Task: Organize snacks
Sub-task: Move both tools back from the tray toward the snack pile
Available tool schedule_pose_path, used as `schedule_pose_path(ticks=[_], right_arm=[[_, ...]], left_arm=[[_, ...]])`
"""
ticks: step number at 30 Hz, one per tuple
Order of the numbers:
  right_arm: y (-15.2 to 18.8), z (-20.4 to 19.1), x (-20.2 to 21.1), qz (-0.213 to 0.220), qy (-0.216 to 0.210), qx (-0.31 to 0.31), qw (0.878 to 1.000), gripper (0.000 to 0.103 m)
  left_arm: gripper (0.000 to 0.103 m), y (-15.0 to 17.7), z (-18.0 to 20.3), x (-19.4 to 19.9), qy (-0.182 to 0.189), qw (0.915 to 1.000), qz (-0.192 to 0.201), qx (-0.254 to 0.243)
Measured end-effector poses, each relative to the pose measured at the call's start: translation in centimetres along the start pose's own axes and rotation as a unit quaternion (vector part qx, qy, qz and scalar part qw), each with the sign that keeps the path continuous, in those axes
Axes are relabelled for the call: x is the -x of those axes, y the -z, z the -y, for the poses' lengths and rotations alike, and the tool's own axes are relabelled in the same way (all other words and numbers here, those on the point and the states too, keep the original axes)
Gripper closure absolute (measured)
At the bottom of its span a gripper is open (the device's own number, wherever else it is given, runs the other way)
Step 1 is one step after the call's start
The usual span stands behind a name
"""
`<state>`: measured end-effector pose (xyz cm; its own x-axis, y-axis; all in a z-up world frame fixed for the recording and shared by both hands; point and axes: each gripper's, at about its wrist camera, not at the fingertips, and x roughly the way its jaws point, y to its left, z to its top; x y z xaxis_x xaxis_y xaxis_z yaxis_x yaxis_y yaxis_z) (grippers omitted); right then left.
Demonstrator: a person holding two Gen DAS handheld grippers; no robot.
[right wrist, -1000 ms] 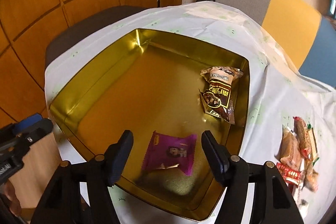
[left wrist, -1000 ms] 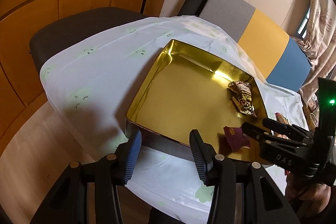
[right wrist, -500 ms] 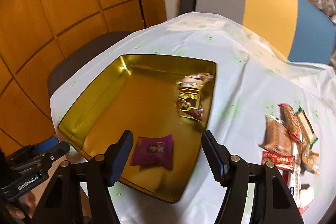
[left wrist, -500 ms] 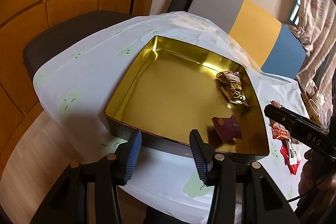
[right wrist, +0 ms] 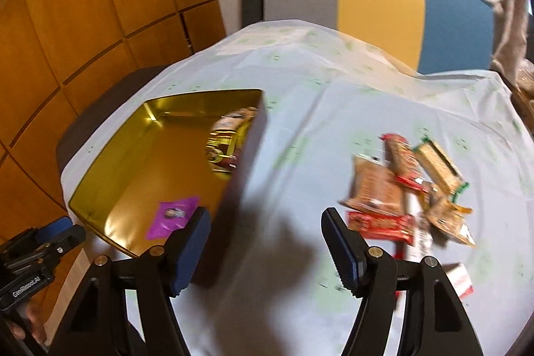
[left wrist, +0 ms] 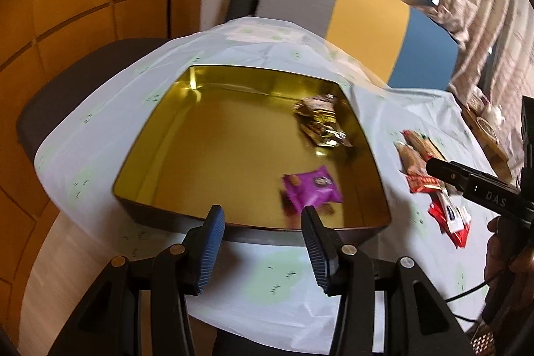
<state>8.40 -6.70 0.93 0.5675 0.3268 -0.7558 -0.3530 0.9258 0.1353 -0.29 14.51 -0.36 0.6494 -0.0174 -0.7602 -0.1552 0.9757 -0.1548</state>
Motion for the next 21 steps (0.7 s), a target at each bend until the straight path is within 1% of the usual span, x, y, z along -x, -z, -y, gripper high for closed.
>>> schedule_pose_path(ticks=[8, 17, 21], right_arm=[[1.5, 4.9, 1.1, -0.019, 0.024, -0.022, 0.999, 0.032], [2.1, 10.2, 2.3, -0.039, 0.066, -0.026, 0.997, 0.031], [1.9, 12.3, 2.8, -0.044, 0.083, -0.024, 0.995, 0.027]], left_arm=[[0.055, 0.1, 3.5, 0.1, 0.019, 0.9986, -0.005, -0.049], [0.055, -0.2, 6.3, 0.0, 0.035, 0.9954, -0.009, -0.089], [0.055, -0.2, 7.4, -0.3, 0.042, 0.9939, -0.017, -0.101]])
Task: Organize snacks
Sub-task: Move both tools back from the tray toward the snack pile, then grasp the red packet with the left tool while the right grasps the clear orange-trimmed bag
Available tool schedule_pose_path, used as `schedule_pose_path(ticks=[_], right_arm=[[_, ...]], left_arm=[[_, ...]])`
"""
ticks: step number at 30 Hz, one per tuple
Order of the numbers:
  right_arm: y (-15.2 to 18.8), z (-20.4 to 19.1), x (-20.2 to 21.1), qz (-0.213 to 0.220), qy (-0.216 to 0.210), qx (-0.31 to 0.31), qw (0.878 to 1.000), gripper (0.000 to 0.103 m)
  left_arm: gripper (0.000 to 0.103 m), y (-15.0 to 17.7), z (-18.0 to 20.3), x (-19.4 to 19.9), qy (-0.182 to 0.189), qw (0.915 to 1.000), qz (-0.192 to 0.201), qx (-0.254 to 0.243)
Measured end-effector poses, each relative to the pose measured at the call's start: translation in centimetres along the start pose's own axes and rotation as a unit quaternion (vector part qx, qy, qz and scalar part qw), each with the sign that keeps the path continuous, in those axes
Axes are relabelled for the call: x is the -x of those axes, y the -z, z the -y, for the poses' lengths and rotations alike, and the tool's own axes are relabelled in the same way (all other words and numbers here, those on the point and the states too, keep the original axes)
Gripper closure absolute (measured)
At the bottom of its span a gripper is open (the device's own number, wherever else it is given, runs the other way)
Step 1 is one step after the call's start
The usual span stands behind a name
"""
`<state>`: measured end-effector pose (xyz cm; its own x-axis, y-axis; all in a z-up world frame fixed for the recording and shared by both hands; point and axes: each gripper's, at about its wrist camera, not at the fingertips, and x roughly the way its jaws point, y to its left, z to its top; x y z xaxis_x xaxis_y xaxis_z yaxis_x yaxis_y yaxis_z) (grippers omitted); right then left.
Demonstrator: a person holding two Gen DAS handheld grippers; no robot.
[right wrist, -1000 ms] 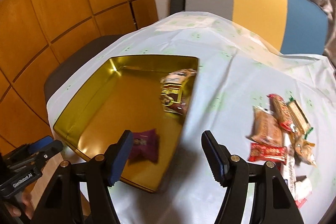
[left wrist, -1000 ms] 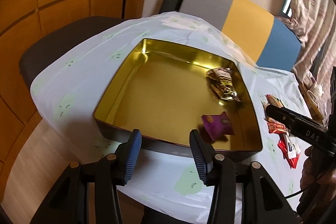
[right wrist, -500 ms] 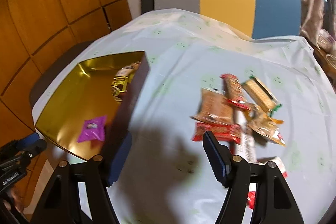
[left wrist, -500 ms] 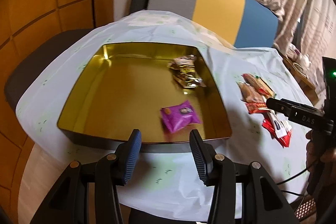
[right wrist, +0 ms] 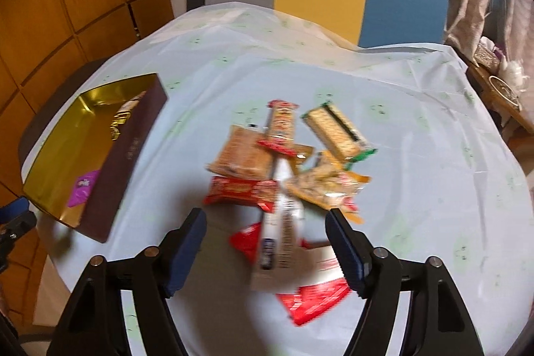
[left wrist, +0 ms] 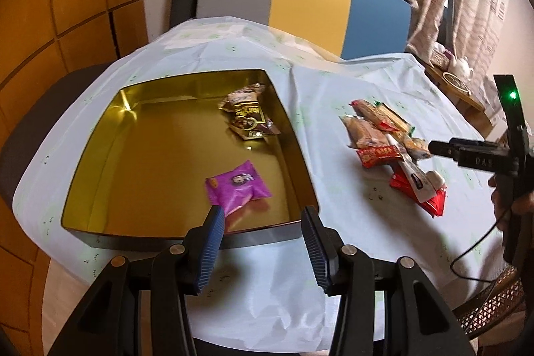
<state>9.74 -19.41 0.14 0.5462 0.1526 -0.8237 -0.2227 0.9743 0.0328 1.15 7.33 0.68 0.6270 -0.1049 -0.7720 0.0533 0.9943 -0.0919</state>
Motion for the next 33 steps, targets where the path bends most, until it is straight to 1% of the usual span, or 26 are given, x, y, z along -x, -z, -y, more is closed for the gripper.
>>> schedule_pose_path(ticks=[3, 6, 10, 13, 16, 19, 21, 22, 24, 27, 30, 32, 33], right_arm=[[-0.3, 2.2, -0.1, -0.005, 0.014, -0.011, 1.0, 0.027], [-0.6, 4.5, -0.2, -0.008, 0.027, -0.029, 0.999, 0.027], [-0.9, 7.4, -1.0, -0.012, 0.038, -0.058, 0.997, 0.027], [-0.7, 9.1, -1.6, -0.011, 0.028, -0.079, 0.996, 0.027], [-0.2, 10.7, -2.1, -0.01, 0.009, -0.113, 0.994, 0.027], [0.3, 12.4, -2.7, -0.024, -0.005, -0.16, 0.987, 0.027], [0.2, 13.3, -2.6, -0.023, -0.014, -0.183, 0.983, 0.027], [0.2, 13.4, -2.6, -0.022, -0.019, -0.189, 0.981, 0.025], [0.2, 13.5, -2.6, -0.027, -0.033, -0.203, 0.978, 0.023], [0.2, 13.1, -3.2, -0.046, -0.039, -0.203, 0.977, 0.023], [0.3, 12.8, -3.7, -0.058, -0.053, -0.207, 0.975, 0.023], [0.4, 12.8, -3.8, -0.06, -0.053, -0.21, 0.974, 0.023], [0.4, 12.8, -3.9, -0.061, -0.055, -0.212, 0.974, 0.023]], left_arm=[[0.055, -0.3, 1.0, -0.2, 0.012, 0.9998, -0.007, -0.013], [0.055, -0.9, 2.3, -0.4, 0.032, 0.999, -0.017, -0.025], [0.055, -2.2, 5.2, -0.5, 0.058, 0.996, -0.02, -0.065], [0.055, -3.5, 7.9, -1.5, 0.085, 0.9909, -0.025, -0.101], [0.055, -4.4, 10.4, -3.7, 0.083, 0.9852, -0.026, -0.148], [0.055, -5.0, 12.6, -6.5, 0.095, 0.9759, -0.04, -0.192], [0.055, -5.2, 14.0, -8.3, 0.102, 0.9685, -0.047, -0.222], [0.055, -5.2, 14.6, -9.1, 0.108, 0.9645, -0.052, -0.235], [0.055, -5.5, 15.5, -10.8, 0.11, 0.9601, -0.061, -0.25], [0.055, -5.8, 16.8, -12.8, 0.107, 0.9529, -0.064, -0.277], [0.055, -6.0, 18.1, -14.6, 0.099, 0.9427, -0.065, -0.312], [0.055, -5.8, 18.9, -15.6, 0.098, 0.9334, -0.069, -0.338], [0.055, -5.7, 19.5, -16.4, 0.091, 0.9283, -0.075, -0.353]])
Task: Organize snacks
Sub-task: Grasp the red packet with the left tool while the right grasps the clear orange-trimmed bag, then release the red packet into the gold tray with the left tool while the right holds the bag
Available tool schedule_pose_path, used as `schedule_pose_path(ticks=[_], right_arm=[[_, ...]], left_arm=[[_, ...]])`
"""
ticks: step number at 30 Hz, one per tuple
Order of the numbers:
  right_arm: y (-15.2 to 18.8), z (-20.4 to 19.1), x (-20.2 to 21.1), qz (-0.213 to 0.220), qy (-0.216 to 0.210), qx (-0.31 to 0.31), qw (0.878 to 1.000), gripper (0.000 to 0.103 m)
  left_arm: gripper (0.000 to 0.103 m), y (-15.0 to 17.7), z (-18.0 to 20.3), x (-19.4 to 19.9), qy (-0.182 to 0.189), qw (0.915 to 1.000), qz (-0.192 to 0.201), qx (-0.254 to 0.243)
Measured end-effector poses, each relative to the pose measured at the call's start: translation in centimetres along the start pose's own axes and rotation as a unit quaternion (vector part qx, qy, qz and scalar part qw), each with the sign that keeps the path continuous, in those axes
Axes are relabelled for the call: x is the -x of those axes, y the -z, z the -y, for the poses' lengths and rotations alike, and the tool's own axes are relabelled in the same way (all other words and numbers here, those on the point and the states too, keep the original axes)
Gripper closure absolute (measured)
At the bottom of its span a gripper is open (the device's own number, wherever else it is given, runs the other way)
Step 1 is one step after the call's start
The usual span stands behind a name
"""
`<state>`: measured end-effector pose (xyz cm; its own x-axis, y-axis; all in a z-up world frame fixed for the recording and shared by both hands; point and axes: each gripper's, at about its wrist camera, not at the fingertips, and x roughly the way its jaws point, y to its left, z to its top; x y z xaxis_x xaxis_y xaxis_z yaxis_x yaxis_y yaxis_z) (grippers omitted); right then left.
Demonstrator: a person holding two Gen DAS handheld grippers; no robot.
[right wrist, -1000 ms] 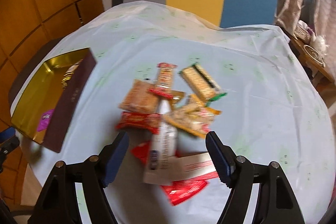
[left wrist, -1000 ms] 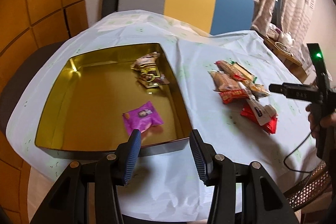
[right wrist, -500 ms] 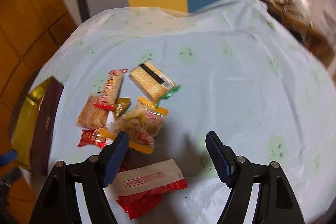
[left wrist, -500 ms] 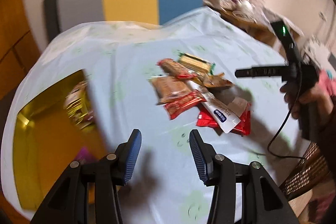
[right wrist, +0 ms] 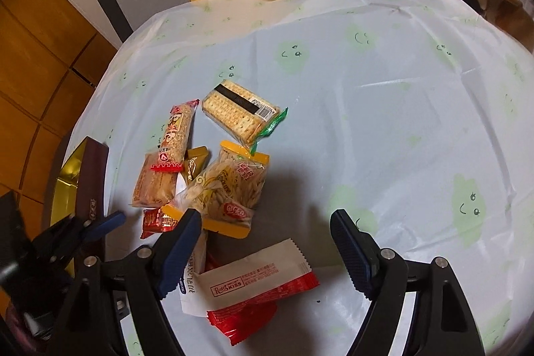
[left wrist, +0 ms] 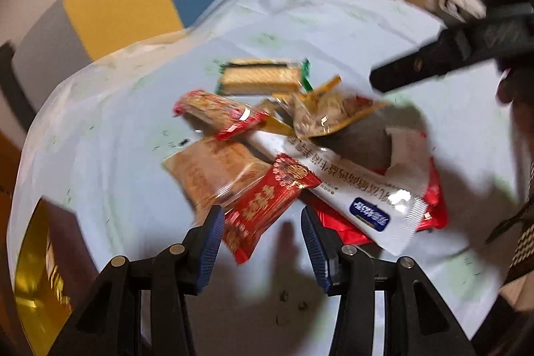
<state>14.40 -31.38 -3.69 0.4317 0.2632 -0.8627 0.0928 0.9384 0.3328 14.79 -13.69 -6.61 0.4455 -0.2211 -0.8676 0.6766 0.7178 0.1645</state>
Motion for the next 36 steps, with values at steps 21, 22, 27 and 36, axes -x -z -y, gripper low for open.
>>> schedule_pose_path(ticks=[21, 22, 27, 36], right_arm=[[-0.3, -0.5, -1.4, 0.005, 0.013, -0.013, 1.0, 0.023], [-0.4, -0.8, -1.5, 0.006, 0.01, -0.016, 1.0, 0.023], [-1.8, -2.6, -3.4, 0.005, 0.008, -0.04, 0.999, 0.023], [-0.4, -8.1, -6.9, -0.027, 0.096, 0.084, 0.991, 0.05]], left_arm=[[0.076, 7.0, -0.1, 3.9, 0.05, 0.9816, 0.036, 0.181], [0.076, 7.5, -0.1, 4.3, 0.049, 0.9804, 0.038, 0.187], [0.076, 9.1, -0.5, 5.8, 0.056, 0.9738, 0.052, 0.214], [0.076, 10.7, -0.8, 8.7, 0.071, 0.9648, 0.088, 0.237]])
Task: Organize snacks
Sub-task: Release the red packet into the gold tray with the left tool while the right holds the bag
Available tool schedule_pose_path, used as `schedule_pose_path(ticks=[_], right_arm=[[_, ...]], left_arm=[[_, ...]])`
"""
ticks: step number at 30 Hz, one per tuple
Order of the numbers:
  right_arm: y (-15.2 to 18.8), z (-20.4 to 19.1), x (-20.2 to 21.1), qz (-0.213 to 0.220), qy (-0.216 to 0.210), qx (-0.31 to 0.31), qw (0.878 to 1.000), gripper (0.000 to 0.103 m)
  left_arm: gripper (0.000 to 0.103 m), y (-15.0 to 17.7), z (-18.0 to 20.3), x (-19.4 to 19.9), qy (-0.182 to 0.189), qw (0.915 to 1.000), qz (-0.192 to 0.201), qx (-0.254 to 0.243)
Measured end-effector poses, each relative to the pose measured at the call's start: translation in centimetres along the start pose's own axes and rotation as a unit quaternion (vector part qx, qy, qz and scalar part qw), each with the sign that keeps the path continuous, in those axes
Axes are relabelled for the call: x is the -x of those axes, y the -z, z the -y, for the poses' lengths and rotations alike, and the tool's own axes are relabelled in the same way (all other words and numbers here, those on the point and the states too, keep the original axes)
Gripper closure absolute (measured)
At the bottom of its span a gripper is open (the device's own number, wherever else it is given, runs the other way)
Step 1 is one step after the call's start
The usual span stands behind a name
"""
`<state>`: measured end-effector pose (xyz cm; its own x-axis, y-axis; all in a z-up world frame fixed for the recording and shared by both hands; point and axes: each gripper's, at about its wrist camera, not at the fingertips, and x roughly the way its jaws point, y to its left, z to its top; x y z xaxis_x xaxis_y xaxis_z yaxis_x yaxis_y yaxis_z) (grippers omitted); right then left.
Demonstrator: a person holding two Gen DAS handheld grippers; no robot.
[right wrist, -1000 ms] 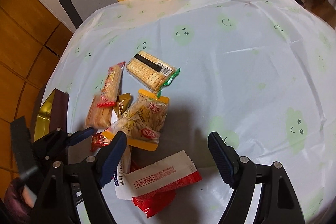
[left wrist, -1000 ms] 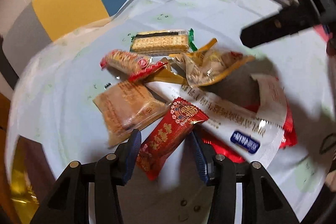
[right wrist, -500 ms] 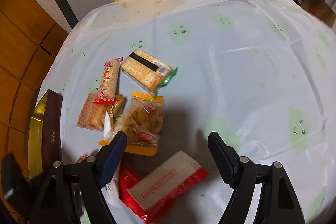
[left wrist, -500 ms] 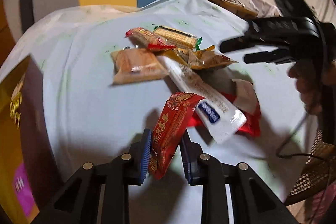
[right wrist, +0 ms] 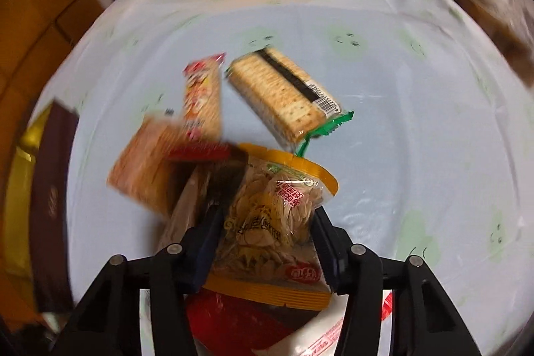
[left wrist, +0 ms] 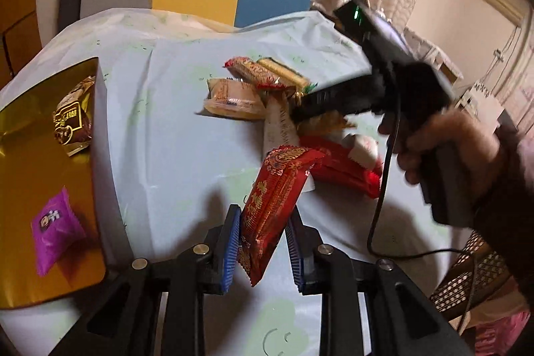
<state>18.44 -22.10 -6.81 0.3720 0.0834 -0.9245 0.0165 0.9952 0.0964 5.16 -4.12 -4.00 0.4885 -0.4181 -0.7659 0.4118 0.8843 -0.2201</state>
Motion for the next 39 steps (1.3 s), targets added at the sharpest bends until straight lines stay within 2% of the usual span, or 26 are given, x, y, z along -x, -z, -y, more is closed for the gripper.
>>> schedule_pose_path(ticks=[5, 11, 22, 27, 30, 33, 39], right_arm=[[1.3, -1.7, -0.2, 0.01, 0.042, 0.062, 0.997, 0.051], [1.7, -0.9, -0.9, 0.005, 0.03, 0.05, 0.998, 0.046], [2.8, -1.0, -0.6, 0.037, 0.033, 0.061, 0.997, 0.046], [3.6, -1.0, -0.5, 0.048, 0.033, 0.061, 0.996, 0.046], [3.9, -1.1, -0.3, 0.054, 0.034, 0.061, 0.996, 0.046], [3.9, -1.2, -0.1, 0.056, 0.036, 0.061, 0.996, 0.046], [4.1, -1.3, -0.2, 0.062, 0.045, 0.065, 0.995, 0.046]], left_arm=[[0.076, 0.1, -0.4, 2.6, 0.002, 0.9995, 0.026, 0.018], [0.076, -0.1, -2.4, 6.6, -0.017, 0.9959, 0.067, 0.058], [0.076, 0.4, -7.7, 11.1, -0.103, 0.9819, 0.105, 0.12], [0.076, 1.7, -10.6, 12.1, -0.151, 0.9706, 0.105, 0.155], [0.076, 2.6, -13.1, 12.6, -0.166, 0.9627, 0.099, 0.19], [0.076, 3.8, -16.1, 13.1, -0.163, 0.9539, 0.094, 0.234], [0.076, 4.8, -21.0, 13.4, -0.129, 0.9338, 0.092, 0.321]])
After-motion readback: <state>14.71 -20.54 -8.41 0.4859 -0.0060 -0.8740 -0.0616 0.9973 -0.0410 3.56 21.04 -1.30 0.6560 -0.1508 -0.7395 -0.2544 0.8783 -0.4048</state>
